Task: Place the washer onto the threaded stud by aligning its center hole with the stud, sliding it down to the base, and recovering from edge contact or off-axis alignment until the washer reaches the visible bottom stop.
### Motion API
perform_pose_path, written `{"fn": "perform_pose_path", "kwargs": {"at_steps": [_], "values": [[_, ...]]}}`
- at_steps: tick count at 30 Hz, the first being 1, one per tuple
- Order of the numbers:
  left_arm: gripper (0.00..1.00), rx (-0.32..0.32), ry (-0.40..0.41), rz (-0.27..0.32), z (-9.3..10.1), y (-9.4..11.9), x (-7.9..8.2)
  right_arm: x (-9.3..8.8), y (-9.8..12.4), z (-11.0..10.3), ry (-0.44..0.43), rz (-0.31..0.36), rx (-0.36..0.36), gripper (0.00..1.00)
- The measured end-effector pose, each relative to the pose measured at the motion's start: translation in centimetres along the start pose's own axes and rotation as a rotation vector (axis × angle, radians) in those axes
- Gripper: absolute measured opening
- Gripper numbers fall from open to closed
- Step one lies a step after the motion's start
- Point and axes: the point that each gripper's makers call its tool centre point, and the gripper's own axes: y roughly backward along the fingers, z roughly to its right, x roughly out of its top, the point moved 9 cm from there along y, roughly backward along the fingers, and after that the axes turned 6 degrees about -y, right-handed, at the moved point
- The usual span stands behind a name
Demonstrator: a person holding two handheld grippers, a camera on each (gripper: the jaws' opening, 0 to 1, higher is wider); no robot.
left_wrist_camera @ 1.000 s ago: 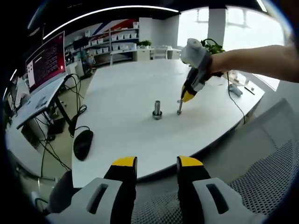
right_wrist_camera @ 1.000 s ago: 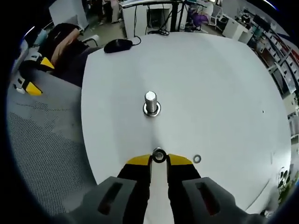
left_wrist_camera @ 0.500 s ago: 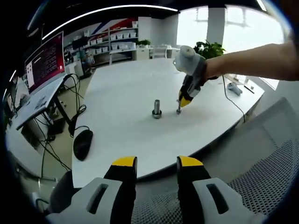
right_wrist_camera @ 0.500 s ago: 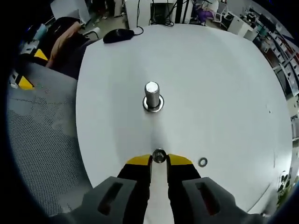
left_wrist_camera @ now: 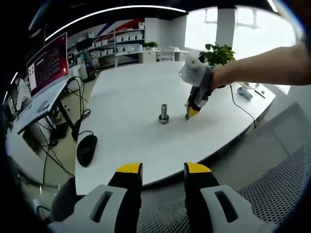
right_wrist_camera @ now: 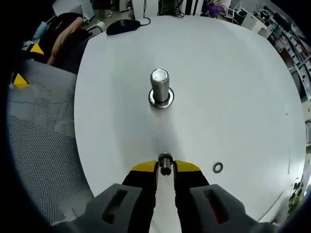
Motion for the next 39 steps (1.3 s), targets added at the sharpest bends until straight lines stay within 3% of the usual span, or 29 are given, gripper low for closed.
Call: {"fn": "perform_pose_path", "kwargs": {"at_steps": [10, 16, 30, 32, 34, 39], "values": [[0.32, -0.001, -0.001, -0.001, -0.1, 0.0, -0.1, -0.7, -0.3, -0.2, -0.005, -0.003, -0.005, 0.16], [0.32, -0.003, -0.003, -0.002, 0.0, -0.1, -0.1, -1.3, -0.4, -0.1, -0.018, -0.015, 0.003, 0.28], [0.32, -0.005, -0.004, -0.002, -0.1, -0.1, -0.1, -4.1, 0.7, 3.1, -0.102, -0.051, -0.036, 0.29], [0.32, -0.006, -0.004, -0.003, -0.1, -0.1, -0.1, -4.2, 0.3, 4.3, -0.109, -0.057, -0.046, 0.29], [0.32, -0.006, -0.004, -0.002, -0.1, -0.1, -0.1, -4.5, 1.1, 3.9, -0.126, -0.056, -0.056, 0.29], [0.32, -0.004, -0.002, -0.001, -0.1, -0.1, -0.1, -4.6, 1.1, 5.4, -0.164, -0.050, -0.074, 0.29]]}}
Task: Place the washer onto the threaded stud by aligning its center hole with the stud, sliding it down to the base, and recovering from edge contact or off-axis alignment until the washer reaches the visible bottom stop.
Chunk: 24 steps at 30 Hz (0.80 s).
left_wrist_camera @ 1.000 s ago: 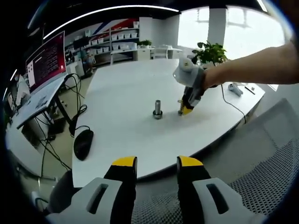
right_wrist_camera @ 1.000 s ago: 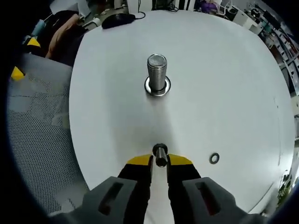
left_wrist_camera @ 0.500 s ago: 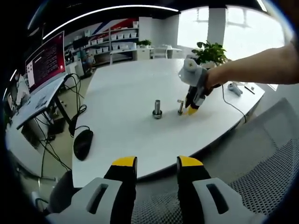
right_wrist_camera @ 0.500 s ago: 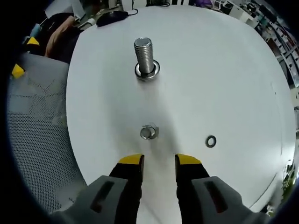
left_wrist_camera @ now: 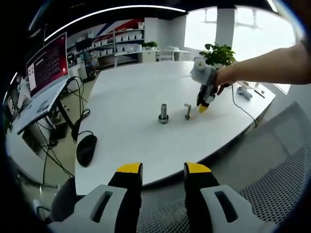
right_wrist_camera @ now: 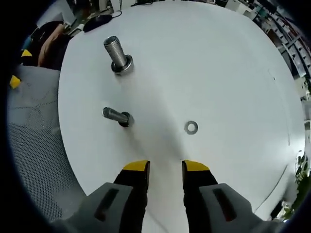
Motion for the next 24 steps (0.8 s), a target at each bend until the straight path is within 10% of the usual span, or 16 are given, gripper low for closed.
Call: {"fn": "perform_pose_path", "kwargs": {"at_steps": [24], "values": [[0.32, 0.002, 0.002, -0.001, 0.0, 0.0, 0.0, 0.9, -1.2, 2.8, -0.068, -0.021, 0.019, 0.30]]}}
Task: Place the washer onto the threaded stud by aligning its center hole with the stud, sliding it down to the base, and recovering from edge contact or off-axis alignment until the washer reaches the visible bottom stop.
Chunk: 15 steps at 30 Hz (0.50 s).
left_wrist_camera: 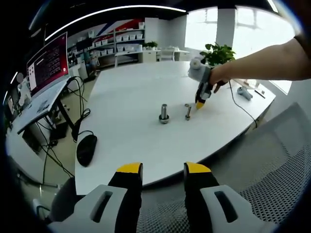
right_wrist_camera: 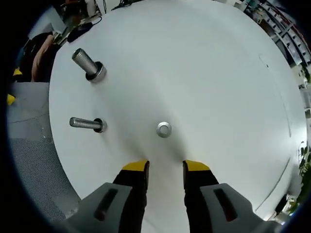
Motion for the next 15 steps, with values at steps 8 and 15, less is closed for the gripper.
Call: {"fn": "perform_pose_path", "kwargs": {"at_steps": [8, 15], "values": [[0.32, 0.002, 0.002, 0.000, -0.01, -0.01, 0.04, 0.08, -0.27, 0.59, 0.001, 0.002, 0.012, 0.30], [0.32, 0.003, 0.002, -0.002, -0.07, -0.03, -0.02, 0.25, -0.19, 0.34, 0.012, -0.024, 0.009, 0.30]]}}
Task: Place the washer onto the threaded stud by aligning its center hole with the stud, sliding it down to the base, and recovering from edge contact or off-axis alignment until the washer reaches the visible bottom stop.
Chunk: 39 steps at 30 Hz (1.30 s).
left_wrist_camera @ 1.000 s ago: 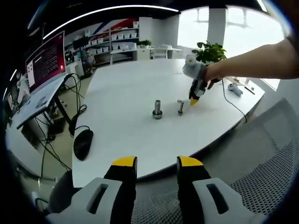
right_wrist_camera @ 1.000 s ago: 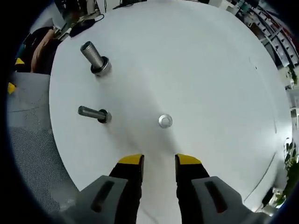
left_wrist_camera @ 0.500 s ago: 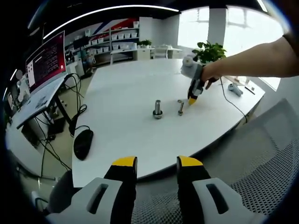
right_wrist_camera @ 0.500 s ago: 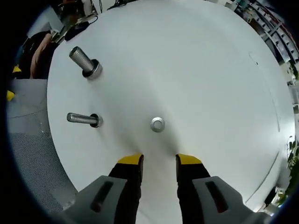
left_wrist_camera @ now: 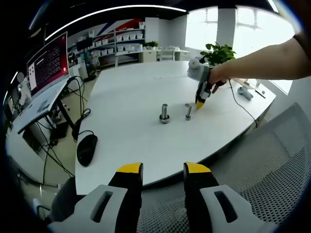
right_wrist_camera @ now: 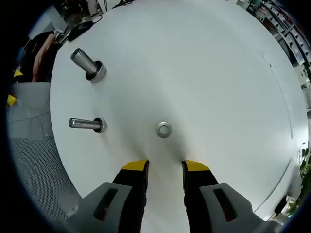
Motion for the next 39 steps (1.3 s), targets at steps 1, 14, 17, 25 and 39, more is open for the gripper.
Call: {"fn": "perform_pose_path", "kwargs": {"at_steps": [1, 14, 17, 25, 39], "values": [[0.32, 0.001, 0.001, 0.001, 0.0, 0.0, 0.0, 0.0, 0.1, -0.2, 0.010, -0.004, 0.001, 0.30], [0.31, 0.008, 0.010, 0.007, 0.0, 0.1, 0.0, 0.0, -0.2, 0.9, -0.011, 0.051, 0.009, 0.28], [0.31, 0.009, 0.011, 0.005, -0.1, 0.0, 0.1, -0.1, 0.2, 0.2, -0.015, 0.054, 0.006, 0.28], [0.31, 0.010, 0.011, 0.003, 0.0, 0.0, 0.1, 0.9, -0.1, -0.1, 0.009, 0.146, 0.014, 0.28], [0.30, 0.012, 0.013, 0.003, 0.0, 0.0, 0.1, 2.5, -0.4, -0.4, 0.066, 0.147, 0.020, 0.26]]}}
